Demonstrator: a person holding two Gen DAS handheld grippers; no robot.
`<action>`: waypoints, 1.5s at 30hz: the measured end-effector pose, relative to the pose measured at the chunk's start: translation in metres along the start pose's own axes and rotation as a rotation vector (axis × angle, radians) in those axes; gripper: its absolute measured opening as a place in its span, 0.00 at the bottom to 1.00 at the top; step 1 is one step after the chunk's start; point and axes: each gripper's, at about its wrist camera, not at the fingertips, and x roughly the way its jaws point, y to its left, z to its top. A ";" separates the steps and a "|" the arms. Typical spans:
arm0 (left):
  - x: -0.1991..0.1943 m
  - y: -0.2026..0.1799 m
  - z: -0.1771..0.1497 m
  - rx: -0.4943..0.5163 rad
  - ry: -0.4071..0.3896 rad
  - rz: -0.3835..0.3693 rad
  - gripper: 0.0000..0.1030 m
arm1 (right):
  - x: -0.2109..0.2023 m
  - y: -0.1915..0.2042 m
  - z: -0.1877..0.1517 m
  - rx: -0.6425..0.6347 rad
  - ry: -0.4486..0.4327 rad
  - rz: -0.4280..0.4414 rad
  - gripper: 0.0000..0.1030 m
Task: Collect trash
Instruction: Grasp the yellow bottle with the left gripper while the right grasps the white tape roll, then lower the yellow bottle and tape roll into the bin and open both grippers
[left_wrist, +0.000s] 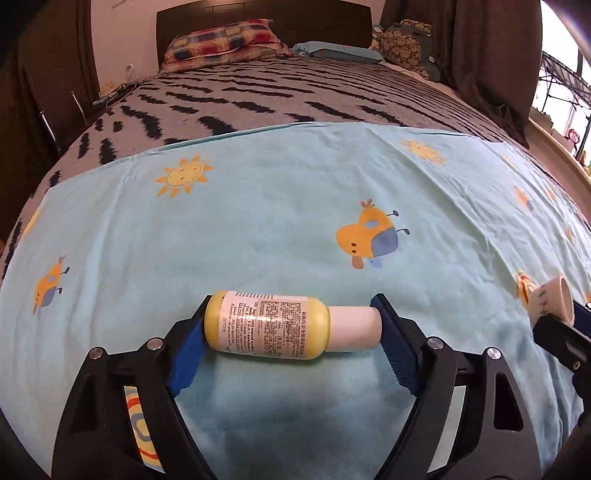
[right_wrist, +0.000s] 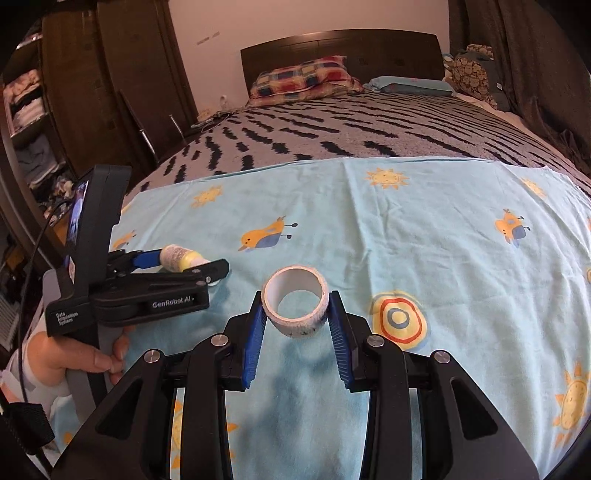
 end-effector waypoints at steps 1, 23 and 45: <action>-0.002 0.000 -0.001 0.003 0.000 -0.003 0.77 | -0.002 0.002 -0.001 -0.005 -0.002 -0.003 0.34; -0.157 0.000 -0.129 0.059 -0.113 -0.144 0.77 | -0.105 0.050 -0.088 -0.069 -0.041 0.017 0.34; -0.242 -0.012 -0.308 0.049 -0.122 -0.165 0.77 | -0.183 0.087 -0.221 -0.076 -0.023 0.099 0.34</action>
